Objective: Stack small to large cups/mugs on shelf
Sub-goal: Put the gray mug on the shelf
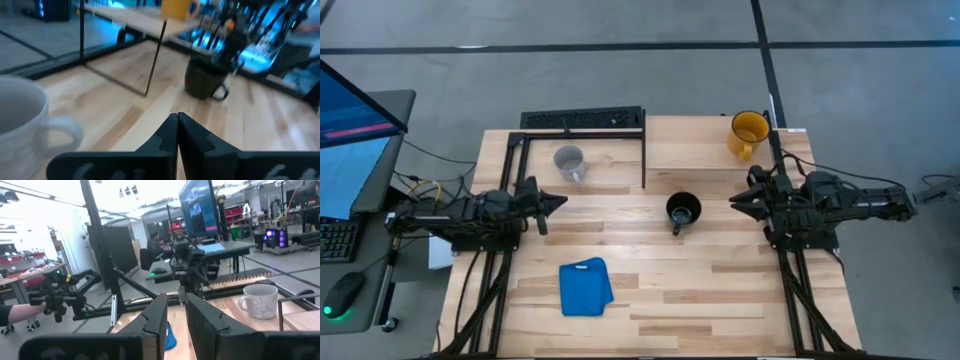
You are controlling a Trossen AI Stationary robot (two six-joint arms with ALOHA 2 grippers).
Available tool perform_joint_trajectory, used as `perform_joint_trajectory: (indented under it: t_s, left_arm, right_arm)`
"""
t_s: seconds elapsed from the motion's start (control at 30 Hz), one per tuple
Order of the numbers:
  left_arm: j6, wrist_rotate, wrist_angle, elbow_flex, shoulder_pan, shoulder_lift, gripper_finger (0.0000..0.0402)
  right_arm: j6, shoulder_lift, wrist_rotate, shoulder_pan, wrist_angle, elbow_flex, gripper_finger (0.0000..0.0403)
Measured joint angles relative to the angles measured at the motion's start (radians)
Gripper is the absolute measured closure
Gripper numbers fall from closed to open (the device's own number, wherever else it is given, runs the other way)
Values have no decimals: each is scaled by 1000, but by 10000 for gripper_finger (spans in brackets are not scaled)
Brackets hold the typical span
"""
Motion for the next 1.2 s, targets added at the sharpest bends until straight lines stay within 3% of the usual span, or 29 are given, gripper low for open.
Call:
perform_joint_trajectory:
  t_s: [0.27, 0.63, 0.83, 1.0, 1.2]
  left_arm:
    - [-40, -112, 55, 0, 0, 0, 401]
    - [-83, -152, 47, 0, 0, 0, 397]
    - [-115, -187, 46, 0, 0, 0, 351]
    - [-84, -278, 62, 0, 0, 0, 298]
    - [-66, -256, 201, 0, 0, 0, 269]
  right_arm:
    - [10, 4, 0, 0, 3, -1, 310]
    - [9, 4, 0, 0, -1, -1, 310]
    - [9, 4, 0, -4, -3, -1, 310]
    - [9, 4, 0, -4, -3, -1, 310]
    - [9, 4, 9, -4, -3, -1, 310]
